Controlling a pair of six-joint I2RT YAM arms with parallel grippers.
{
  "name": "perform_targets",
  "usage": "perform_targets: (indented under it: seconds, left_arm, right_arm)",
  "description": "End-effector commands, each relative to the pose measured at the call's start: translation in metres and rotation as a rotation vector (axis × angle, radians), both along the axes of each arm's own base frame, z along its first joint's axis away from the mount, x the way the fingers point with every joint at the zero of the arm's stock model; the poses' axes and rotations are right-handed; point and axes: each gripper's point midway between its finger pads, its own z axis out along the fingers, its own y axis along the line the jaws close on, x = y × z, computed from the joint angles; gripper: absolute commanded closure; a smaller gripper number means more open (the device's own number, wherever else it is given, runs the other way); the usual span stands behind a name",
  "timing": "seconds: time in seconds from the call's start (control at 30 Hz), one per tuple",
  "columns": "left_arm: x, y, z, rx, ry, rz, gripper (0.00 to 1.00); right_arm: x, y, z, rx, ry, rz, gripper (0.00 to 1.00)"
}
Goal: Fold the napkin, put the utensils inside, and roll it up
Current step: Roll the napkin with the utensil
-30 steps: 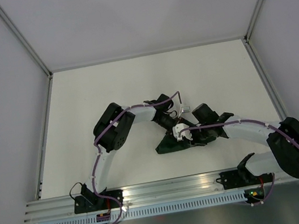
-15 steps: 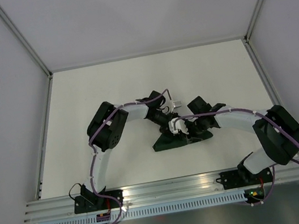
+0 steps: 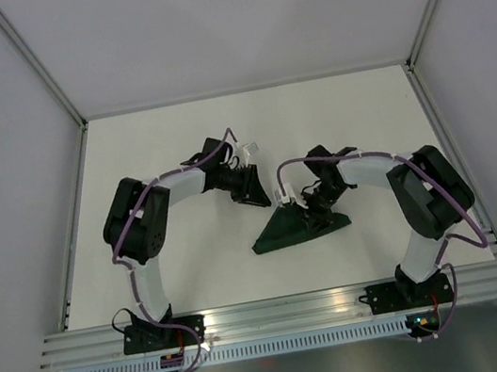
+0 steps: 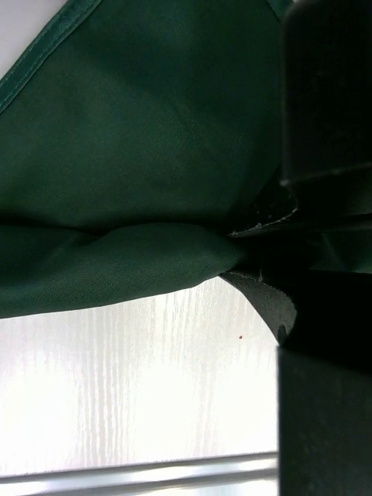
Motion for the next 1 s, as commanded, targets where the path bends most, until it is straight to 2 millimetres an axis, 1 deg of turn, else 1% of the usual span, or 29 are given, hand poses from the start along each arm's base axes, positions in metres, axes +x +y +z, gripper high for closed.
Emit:
perform_targets:
  seconds: [0.0, 0.03, 0.07, 0.1, 0.13, 0.17, 0.2, 0.23, 0.27, 0.3, 0.33, 0.37, 0.4, 0.43, 0.47, 0.5, 0.53, 0.57, 0.6, 0.63, 0.73, 0.77, 0.83, 0.87, 0.9, 0.93, 0.97]
  left_arm:
    - [0.032, 0.015, 0.052, -0.004, -0.208, 0.181, 0.66]
    - [0.041, 0.015, 0.064, -0.036, -0.280, 0.210, 0.66]
    - [0.037, 0.023, 0.062, -0.017, -0.298, 0.243, 0.66]
    - [0.041, 0.029, 0.082, -0.024, -0.368, 0.289, 0.65]
    - [0.048, 0.028, 0.102, -0.072, -0.462, 0.314, 0.65]
    - [0.041, 0.034, 0.097, -0.059, -0.488, 0.334, 0.64]
    - [0.044, 0.040, 0.101, -0.041, -0.549, 0.370, 0.64]
    - [0.040, 0.043, 0.126, -0.071, -0.641, 0.380, 0.63]
    - [0.030, 0.041, 0.121, -0.055, -0.684, 0.366, 0.63]
    - [0.033, 0.048, 0.123, -0.006, -0.782, 0.379, 0.63]
    - [0.027, 0.048, 0.134, -0.007, -0.847, 0.370, 0.63]
    - [0.011, 0.038, 0.127, 0.004, -0.890, 0.324, 0.63]
    - [0.013, 0.041, 0.129, 0.054, -0.985, 0.327, 0.62]
    - [0.005, 0.037, 0.135, 0.051, -1.035, 0.302, 0.62]
    - [-0.014, 0.021, 0.133, 0.037, -1.077, 0.240, 0.61]
    - [-0.013, 0.023, 0.134, 0.091, -1.161, 0.230, 0.60]
    - [-0.019, 0.018, 0.132, 0.102, -1.190, 0.204, 0.59]
    - [-0.034, 0.005, 0.127, 0.098, -1.209, 0.145, 0.59]
    - [-0.035, 0.005, 0.123, 0.144, -1.250, 0.126, 0.58]
    - [-0.047, -0.005, 0.114, 0.153, -1.261, 0.072, 0.58]
    - [-0.059, -0.014, 0.106, 0.182, -1.333, 0.005, 0.57]
    - [-0.069, -0.021, 0.098, 0.190, -1.355, -0.040, 0.56]
    - [-0.076, -0.028, 0.096, 0.181, -1.370, -0.059, 0.55]
    - [-0.086, -0.034, 0.091, 0.173, -1.378, -0.093, 0.55]
    - [-0.087, -0.034, 0.081, 0.218, -1.403, -0.124, 0.54]
    - [-0.089, -0.039, 0.077, 0.224, -1.423, -0.140, 0.53]
    - [-0.097, -0.044, 0.073, 0.228, -1.445, -0.184, 0.53]
  right_arm:
    - [-0.038, -0.029, -0.027, -0.127, 0.218, 0.052, 0.99]
    - [-0.038, -0.031, -0.033, -0.140, 0.254, 0.045, 0.99]
    - [-0.030, -0.028, -0.032, -0.133, 0.255, 0.042, 0.99]
    - [-0.031, -0.028, -0.032, -0.143, 0.285, 0.041, 0.99]
    - [-0.030, -0.029, -0.038, -0.156, 0.314, 0.036, 0.99]
    - [-0.026, -0.027, -0.036, -0.156, 0.322, 0.034, 0.99]
    - [-0.024, -0.027, -0.037, -0.159, 0.334, 0.029, 0.99]
    - [-0.022, -0.026, -0.038, -0.161, 0.343, 0.026, 0.99]
    - [-0.018, -0.024, -0.041, -0.162, 0.354, 0.021, 0.99]
    - [-0.019, -0.024, -0.040, -0.163, 0.377, 0.017, 0.99]
    - [-0.019, -0.025, -0.043, -0.170, 0.394, 0.012, 0.99]
    - [-0.014, -0.023, -0.043, -0.169, 0.390, 0.005, 0.99]
    - [-0.012, -0.023, -0.043, -0.173, 0.397, -0.003, 0.99]
    - [-0.012, -0.024, -0.045, -0.179, 0.411, -0.018, 0.99]
    - [-0.009, -0.024, -0.046, -0.182, 0.410, -0.023, 0.99]
    - [-0.009, -0.024, -0.046, -0.189, 0.416, -0.025, 0.99]
    - [-0.009, -0.024, -0.049, -0.198, 0.429, -0.033, 0.99]
    - [-0.006, -0.023, -0.049, -0.197, 0.428, -0.033, 0.99]
    - [-0.006, -0.024, -0.048, -0.203, 0.440, -0.036, 0.99]
    - [-0.004, -0.023, -0.049, -0.203, 0.445, -0.037, 0.99]
    - [-0.002, -0.023, -0.051, -0.203, 0.459, -0.048, 0.99]
    - [-0.001, -0.023, -0.050, -0.203, 0.463, -0.057, 0.99]
    - [0.000, -0.024, -0.051, -0.203, 0.470, -0.063, 0.99]
    - [0.001, -0.024, -0.051, -0.201, 0.474, -0.068, 0.99]
    - [0.001, -0.025, -0.052, -0.202, 0.485, -0.073, 0.99]
    - [0.002, -0.024, -0.052, -0.203, 0.488, -0.074, 0.99]
    - [0.002, -0.024, -0.051, -0.200, 0.493, -0.075, 0.99]
